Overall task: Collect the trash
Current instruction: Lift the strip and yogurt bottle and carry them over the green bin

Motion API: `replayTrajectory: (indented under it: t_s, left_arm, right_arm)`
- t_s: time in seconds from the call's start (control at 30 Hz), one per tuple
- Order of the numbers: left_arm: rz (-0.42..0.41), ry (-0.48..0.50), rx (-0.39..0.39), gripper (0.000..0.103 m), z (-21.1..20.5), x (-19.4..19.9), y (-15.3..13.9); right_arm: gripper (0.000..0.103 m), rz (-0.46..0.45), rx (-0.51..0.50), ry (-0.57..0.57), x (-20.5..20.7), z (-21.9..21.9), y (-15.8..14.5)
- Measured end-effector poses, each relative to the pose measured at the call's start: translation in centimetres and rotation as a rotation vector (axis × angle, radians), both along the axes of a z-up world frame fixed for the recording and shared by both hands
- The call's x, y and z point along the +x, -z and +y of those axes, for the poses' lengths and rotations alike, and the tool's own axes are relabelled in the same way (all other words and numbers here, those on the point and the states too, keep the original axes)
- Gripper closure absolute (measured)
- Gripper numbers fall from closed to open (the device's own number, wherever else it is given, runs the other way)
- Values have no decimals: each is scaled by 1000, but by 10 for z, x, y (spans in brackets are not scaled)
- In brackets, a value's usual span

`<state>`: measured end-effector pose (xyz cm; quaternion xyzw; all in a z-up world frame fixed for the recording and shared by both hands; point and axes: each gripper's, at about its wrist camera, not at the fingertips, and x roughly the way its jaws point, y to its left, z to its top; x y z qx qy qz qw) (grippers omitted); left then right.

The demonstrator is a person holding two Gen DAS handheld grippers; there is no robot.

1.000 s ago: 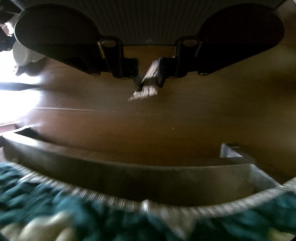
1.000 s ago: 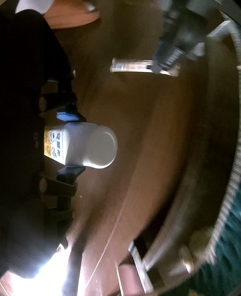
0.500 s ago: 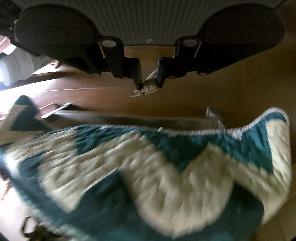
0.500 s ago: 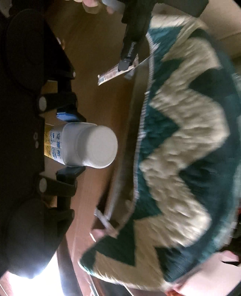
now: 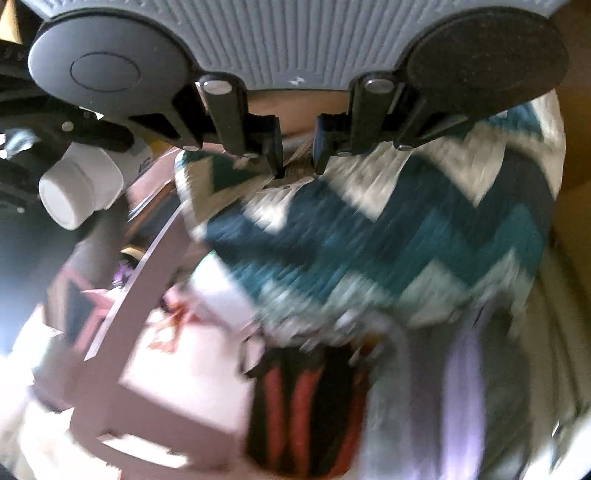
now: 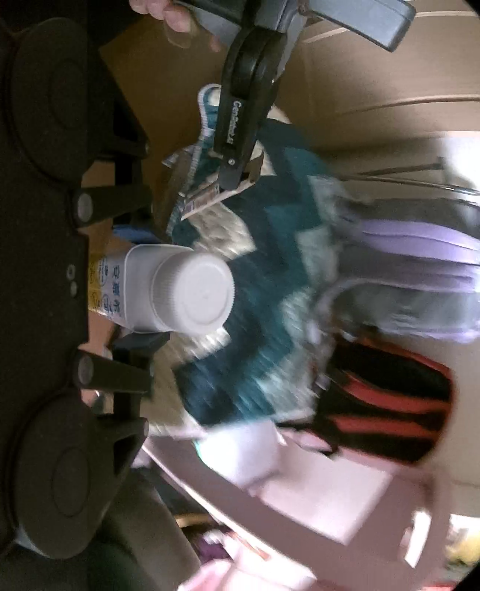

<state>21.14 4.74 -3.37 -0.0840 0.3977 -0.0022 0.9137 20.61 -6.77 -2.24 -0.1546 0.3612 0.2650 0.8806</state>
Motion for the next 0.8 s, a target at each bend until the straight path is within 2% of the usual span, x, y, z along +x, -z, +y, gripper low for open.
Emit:
replayTrajectory:
  t_s: [0.2,0.4,0.6,0.8]
  left_arm:
    - [-151,105,16,87,-65,13,-88]
    - [-283,215,5,87,-131,28,-174]
    - [-399,330,-11,87,-201,41,-245]
    - [-460,436,-58,87,-267,51,-286]
  right_arm:
    - [57,-168,23,70,-9,-62,-86]
    - [57,-289,32,189,-11,-130,-152]
    - [57,-388,24,323,-9,-194,-202]
    - [57,-429,22,441,-4,-248,-221]
